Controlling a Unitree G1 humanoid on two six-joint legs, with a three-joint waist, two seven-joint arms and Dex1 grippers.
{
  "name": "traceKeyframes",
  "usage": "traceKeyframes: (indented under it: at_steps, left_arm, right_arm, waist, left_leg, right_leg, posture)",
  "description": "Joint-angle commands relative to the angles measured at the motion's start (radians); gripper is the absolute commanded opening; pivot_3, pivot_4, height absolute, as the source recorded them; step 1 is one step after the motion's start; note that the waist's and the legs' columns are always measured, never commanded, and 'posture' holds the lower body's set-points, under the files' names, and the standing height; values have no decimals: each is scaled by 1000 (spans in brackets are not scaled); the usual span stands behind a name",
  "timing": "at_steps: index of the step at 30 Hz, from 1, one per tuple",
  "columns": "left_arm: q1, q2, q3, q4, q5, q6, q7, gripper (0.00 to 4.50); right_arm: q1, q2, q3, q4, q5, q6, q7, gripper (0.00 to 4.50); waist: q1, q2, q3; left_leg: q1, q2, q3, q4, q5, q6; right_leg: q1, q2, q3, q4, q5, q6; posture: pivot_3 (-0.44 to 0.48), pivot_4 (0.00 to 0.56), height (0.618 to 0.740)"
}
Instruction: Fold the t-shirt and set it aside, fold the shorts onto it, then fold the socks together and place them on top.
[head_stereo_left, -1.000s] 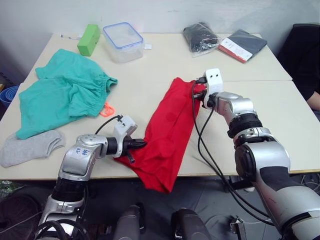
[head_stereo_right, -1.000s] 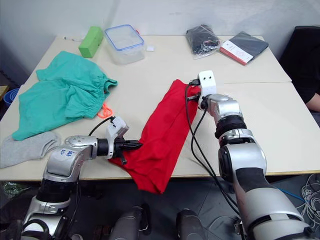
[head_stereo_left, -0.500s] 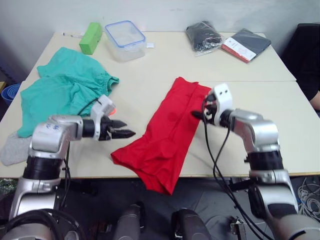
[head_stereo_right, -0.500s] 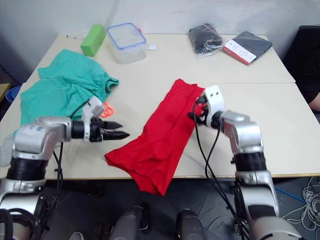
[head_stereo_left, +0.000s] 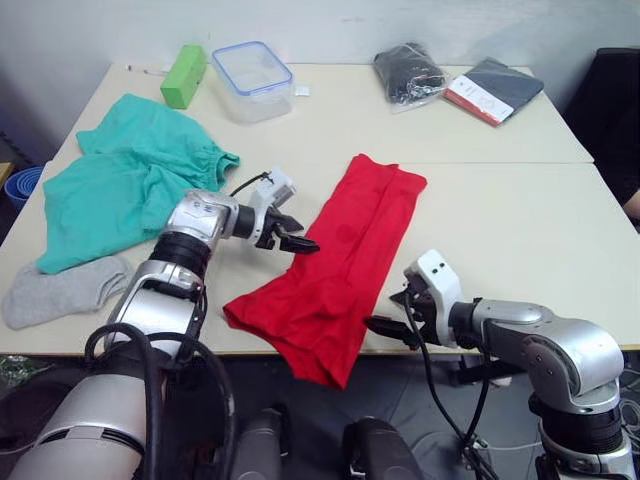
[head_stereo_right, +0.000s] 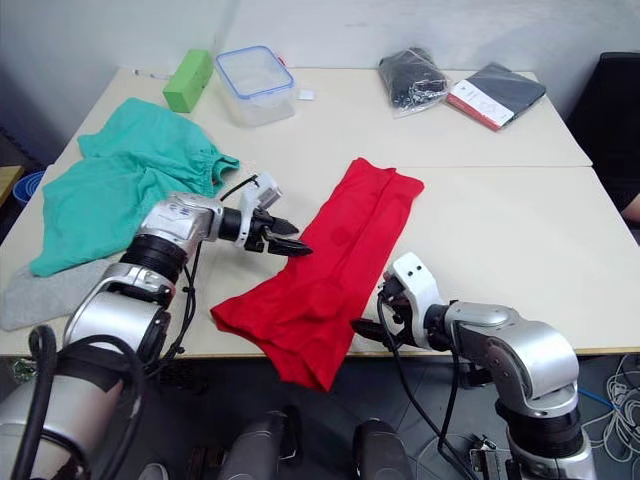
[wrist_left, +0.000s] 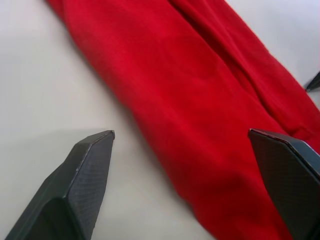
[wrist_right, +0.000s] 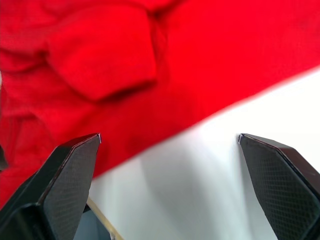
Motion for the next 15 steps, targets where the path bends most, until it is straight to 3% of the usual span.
traceKeyframes:
  at_steps: [1,3,7,10,15]
  left_arm:
    - [-49,-29,22,92,31,-68,11,4490]
    - [-58,-39,35,125,40,-84,13,4490]
    - [-67,-51,69,164,41,-89,11,3586]
    - [-72,-57,85,177,48,-93,13,2633]
    - [-79,-69,103,186,56,-97,19,968]
  right_arm:
    - [23,69,-24,14,28,33,-41,4500]
    - [22,110,-37,35,31,43,-59,4500]
    - [7,174,-32,104,15,25,-99,4322]
    - [4,192,-23,144,11,2,-115,3582]
    - [8,177,-3,183,11,-43,-123,1739]
  waist:
    - [-1,0,0]
    - [-4,-1,0]
    - [-6,-3,-2]
    - [-5,-5,-3]
    - [-5,-5,-3]
  left_leg:
    - [0,0,0,0,0,0]
    - [0,0,0,1,0,0]
    - [2,1,0,1,0,0]
    - [2,1,0,1,0,0]
    - [2,1,0,1,0,0]
  right_leg:
    - [0,0,0,0,0,0]
    - [1,0,0,0,0,0]
    - [1,0,0,2,0,0]
    - [1,0,0,2,0,0]
    - [1,0,0,2,0,0]
  posture:
    - [0,150,740]
    - [0,150,740]
    - [0,150,740]
    - [0,150,740]
    - [0,150,740]
